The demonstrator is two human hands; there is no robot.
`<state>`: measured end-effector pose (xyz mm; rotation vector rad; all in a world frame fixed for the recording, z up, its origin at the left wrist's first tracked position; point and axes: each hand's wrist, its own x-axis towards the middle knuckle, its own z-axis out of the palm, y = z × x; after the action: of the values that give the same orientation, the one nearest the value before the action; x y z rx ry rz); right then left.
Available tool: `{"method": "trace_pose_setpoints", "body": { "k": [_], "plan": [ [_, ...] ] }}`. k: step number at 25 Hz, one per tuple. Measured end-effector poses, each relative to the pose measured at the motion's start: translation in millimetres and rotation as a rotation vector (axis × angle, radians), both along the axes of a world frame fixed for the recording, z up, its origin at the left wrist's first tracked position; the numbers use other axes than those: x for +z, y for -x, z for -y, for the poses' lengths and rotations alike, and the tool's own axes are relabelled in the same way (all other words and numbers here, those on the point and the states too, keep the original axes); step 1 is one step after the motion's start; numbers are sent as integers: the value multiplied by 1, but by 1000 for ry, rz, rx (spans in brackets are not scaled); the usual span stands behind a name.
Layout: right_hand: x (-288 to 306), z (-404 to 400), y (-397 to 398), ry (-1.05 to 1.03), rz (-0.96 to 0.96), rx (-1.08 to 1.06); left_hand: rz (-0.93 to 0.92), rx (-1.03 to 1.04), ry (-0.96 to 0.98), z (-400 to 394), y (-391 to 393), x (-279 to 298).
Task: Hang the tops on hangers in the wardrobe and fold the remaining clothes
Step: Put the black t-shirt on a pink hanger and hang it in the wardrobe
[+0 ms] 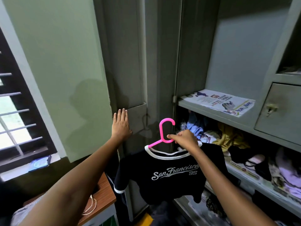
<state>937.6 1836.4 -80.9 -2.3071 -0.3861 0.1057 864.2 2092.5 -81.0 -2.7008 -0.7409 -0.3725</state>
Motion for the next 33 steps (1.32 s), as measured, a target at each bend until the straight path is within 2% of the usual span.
{"method": "trace_pose_setpoints", "body": {
  "k": [4, 11, 27, 29, 30, 32, 33],
  "plan": [
    [-3, -14, -10, 24, 15, 9, 41, 51, 86, -23, -16, 3],
    [-17, -14, -27, -9, -47, -6, 5, 96, 2, -41, -27, -3],
    [-12, 6, -39, -71, -54, -74, 114, 33, 74, -25, -34, -17],
    [-7, 14, -41, -76, -37, -103, 143, -26, 92, -14, -37, -13],
    [-6, 19, -42, -79, -29, -109, 188, -103, 160, -5, -40, -9],
    [-2, 29, -43, -102, -23, -128, 264, -411, 464, 19, -48, 2],
    [-1, 36, -44, -128, -26, -148, 222, -602, 600, 35, -51, 9]
  ]
}}
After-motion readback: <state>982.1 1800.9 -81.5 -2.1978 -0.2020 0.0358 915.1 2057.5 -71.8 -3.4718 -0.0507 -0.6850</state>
